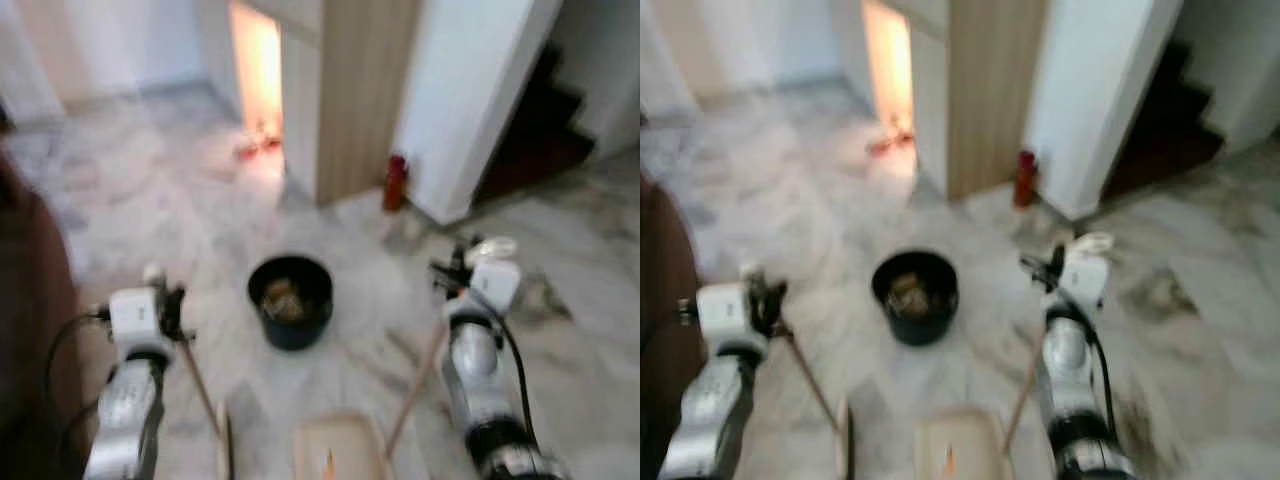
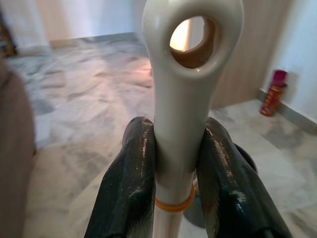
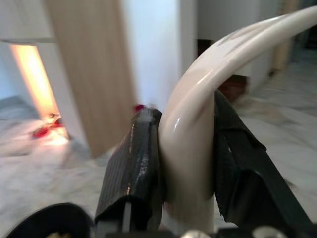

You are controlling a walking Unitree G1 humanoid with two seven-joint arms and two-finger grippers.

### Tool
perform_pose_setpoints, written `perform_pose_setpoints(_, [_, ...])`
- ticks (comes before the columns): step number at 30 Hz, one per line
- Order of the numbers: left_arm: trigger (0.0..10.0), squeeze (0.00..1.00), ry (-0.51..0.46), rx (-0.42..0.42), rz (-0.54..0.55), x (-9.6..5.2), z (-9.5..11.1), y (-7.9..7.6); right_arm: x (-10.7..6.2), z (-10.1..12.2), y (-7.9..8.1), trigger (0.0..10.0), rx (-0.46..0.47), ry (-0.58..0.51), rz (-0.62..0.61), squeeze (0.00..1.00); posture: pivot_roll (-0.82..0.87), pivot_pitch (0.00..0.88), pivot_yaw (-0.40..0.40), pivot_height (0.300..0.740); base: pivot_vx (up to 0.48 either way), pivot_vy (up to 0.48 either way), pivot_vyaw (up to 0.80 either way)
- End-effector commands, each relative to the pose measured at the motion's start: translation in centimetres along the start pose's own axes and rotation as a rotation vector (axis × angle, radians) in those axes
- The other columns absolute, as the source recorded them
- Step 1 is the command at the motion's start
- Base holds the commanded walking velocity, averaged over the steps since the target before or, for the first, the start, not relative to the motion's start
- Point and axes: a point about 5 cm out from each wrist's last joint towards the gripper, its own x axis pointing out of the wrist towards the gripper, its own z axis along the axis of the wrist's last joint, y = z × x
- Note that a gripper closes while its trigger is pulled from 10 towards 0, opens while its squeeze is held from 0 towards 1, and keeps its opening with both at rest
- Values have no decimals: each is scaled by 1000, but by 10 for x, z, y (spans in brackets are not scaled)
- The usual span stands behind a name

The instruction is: Sweep floor

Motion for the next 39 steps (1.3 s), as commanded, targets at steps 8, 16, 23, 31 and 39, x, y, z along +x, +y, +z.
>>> perform_pose_setpoints(8, [10000, 0, -65, -57, -98, 14, 14, -24, 4, 3, -3, 10000, -11, -7, -12, 0, 51, 0, -36, 740, 0, 0, -800])
perform_pose_setpoints(16, [10000, 0, -64, -56, -124, 15, 14, -30, 3, 2, -3, 10000, -10, 2, -17, 0, 53, 0, -32, 740, 0, 0, -800])
perform_pose_setpoints(23, [10000, 0, -80, -17, -117, 16, 17, -28, 3, 1, -4, 10000, -13, 0, -19, 0, 51, 0, -27, 740, 0, 0, -800])
perform_pose_setpoints(31, [10000, 0, -86, -17, -110, 18, 17, -27, 2, 0, -4, 10000, -14, -2, -16, 0, 48, 0, -24, 740, 0, -122, -800])
perform_pose_setpoints(39, [10000, 0, -81, 0, -119, 16, 14, -31, 1, 0, -7, 10000, -20, -6, -18, 0, 41, 0, -30, 740, 0, -45, -800])
